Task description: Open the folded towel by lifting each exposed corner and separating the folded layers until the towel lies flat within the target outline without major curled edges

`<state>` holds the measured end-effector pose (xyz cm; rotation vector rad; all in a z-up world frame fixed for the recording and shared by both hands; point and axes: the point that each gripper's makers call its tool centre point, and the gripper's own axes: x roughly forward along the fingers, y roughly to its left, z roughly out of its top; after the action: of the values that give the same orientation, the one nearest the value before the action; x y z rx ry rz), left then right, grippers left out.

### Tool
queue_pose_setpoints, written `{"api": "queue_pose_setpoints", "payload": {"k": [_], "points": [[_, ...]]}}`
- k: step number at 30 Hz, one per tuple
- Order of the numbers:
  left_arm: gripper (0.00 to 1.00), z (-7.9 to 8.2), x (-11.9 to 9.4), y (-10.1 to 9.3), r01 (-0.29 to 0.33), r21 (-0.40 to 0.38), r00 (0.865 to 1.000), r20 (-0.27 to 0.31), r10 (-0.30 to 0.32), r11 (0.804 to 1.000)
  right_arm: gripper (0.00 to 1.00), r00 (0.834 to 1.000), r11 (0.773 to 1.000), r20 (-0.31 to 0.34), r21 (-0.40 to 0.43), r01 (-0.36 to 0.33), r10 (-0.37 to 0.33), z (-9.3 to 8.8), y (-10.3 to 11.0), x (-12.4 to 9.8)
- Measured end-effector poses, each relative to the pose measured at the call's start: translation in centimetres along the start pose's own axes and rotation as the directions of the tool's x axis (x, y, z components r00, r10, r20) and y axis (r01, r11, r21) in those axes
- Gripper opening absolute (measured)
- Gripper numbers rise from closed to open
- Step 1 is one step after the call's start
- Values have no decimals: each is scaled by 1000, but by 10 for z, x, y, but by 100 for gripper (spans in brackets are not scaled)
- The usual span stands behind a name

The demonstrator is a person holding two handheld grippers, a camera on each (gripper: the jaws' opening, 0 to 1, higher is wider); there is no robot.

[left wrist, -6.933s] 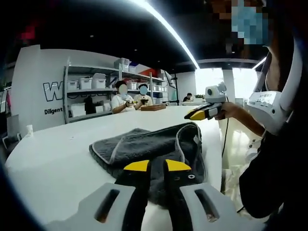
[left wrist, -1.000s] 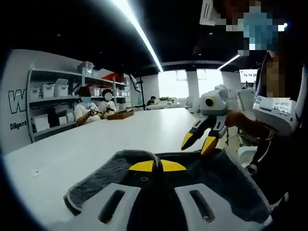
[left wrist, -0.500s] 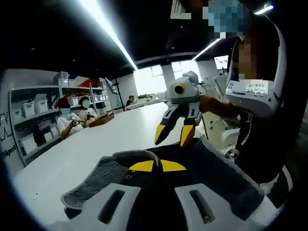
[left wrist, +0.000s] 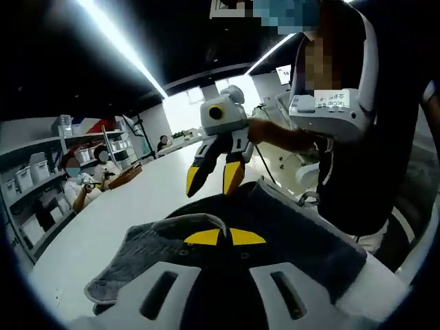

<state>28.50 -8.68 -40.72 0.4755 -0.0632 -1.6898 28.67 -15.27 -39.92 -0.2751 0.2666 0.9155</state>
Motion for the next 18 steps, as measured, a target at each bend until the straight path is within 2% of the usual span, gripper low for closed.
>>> {"api": "queue_pose_setpoints", "payload": {"k": [5,9,16,18], "points": [[2,-1,1,-3,9,15,1000,-8,-9,1000,28,999,999,4,-21,-38,38,9,-3,2],[2,-3,-1,-2,5,10,1000,-18,-4,1000,28,997,994,-2,-78,-77,77,16,-6,7],[2,-2,1,-4,0,13,1000,-16,1,1000,28,995,990,9,-96,-101,103,26,-15,18],[2,-5,1,-4,0,16,1000,-24,1,1000,28,992,987,14,-100,-127,129,30,-16,25]]}}
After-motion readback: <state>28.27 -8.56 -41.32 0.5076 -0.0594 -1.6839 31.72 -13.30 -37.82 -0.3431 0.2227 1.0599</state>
